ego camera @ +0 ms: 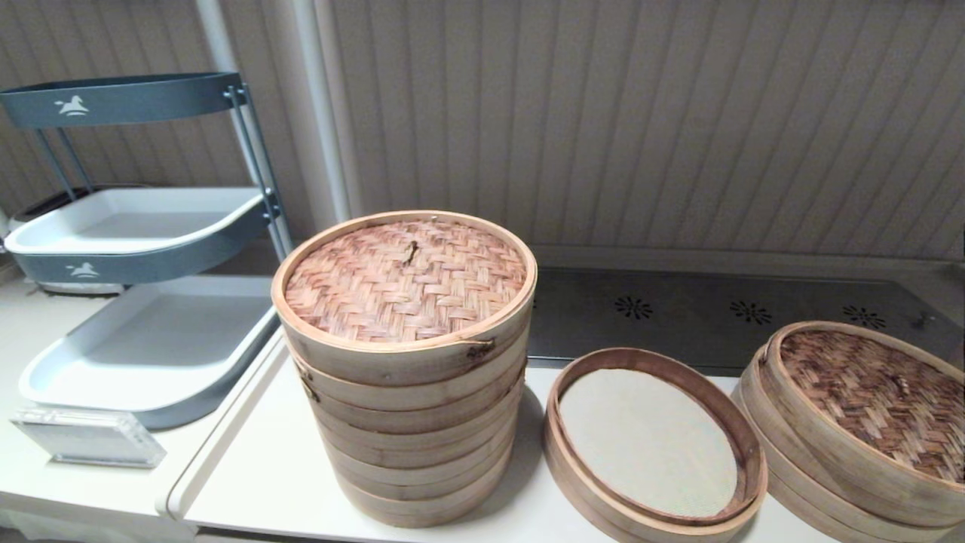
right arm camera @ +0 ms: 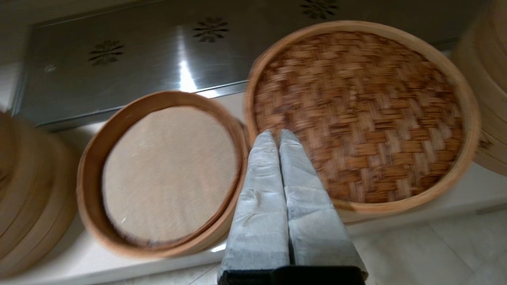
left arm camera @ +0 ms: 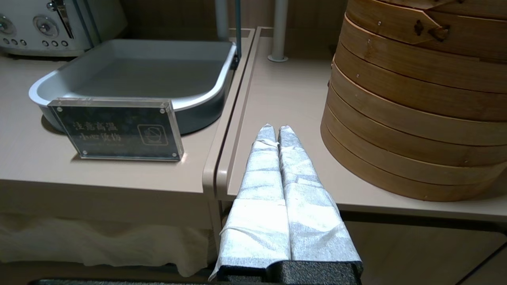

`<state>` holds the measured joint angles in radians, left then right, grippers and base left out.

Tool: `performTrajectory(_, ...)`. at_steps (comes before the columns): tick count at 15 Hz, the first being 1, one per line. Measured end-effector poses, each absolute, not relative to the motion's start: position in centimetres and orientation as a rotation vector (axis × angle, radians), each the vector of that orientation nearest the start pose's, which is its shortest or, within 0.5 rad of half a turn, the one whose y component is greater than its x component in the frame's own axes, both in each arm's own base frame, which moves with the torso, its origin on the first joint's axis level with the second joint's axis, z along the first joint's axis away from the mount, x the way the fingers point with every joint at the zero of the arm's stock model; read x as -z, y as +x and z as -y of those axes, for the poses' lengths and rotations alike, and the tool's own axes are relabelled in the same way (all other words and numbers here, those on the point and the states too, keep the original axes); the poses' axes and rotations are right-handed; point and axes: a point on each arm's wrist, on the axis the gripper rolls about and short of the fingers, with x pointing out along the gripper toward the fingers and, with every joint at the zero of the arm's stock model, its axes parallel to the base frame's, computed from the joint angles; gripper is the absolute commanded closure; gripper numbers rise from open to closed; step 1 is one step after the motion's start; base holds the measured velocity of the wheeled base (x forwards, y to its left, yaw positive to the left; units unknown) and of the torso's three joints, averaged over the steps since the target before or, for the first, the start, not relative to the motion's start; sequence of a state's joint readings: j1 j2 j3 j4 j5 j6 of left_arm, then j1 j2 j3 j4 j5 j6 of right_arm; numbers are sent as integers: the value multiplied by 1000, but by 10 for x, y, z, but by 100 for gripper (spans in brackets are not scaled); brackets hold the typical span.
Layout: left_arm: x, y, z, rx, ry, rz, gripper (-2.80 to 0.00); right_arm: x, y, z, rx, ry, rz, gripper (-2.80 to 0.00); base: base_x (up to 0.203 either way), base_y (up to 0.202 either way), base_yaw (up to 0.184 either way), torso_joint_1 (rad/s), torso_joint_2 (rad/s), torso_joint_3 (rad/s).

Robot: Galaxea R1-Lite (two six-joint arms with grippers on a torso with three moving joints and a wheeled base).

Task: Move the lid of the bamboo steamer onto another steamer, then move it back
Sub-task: Pick up the steamer

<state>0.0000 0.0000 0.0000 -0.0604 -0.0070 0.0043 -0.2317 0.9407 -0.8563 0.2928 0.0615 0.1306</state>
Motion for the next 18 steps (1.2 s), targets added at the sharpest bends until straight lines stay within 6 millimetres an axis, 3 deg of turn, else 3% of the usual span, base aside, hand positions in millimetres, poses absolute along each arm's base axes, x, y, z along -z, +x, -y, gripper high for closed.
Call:
performTrajectory(4,-82,-23,0,7,5,61,0,-267,141,54,326,223,-442,0,0,0,0,0,0,0)
performTrajectory(5,-82,-23,0,7,4,61,0,-266,151,61,347,232,-461,-39,0,0,0,0,0,0)
performTrajectory(6,-82,-23,0,6,5,60,0,-264,162,69,364,239,-479,-280,0,0,0,0,0,0)
performTrajectory(13,-82,-23,0,6,5,60,0,-239,211,101,406,265,-557,-280,0,0,0,0,0,0)
performTrajectory(18,-82,-23,0,6,5,61,0,-210,226,110,408,268,-661,-280,0,0,0,0,0,0)
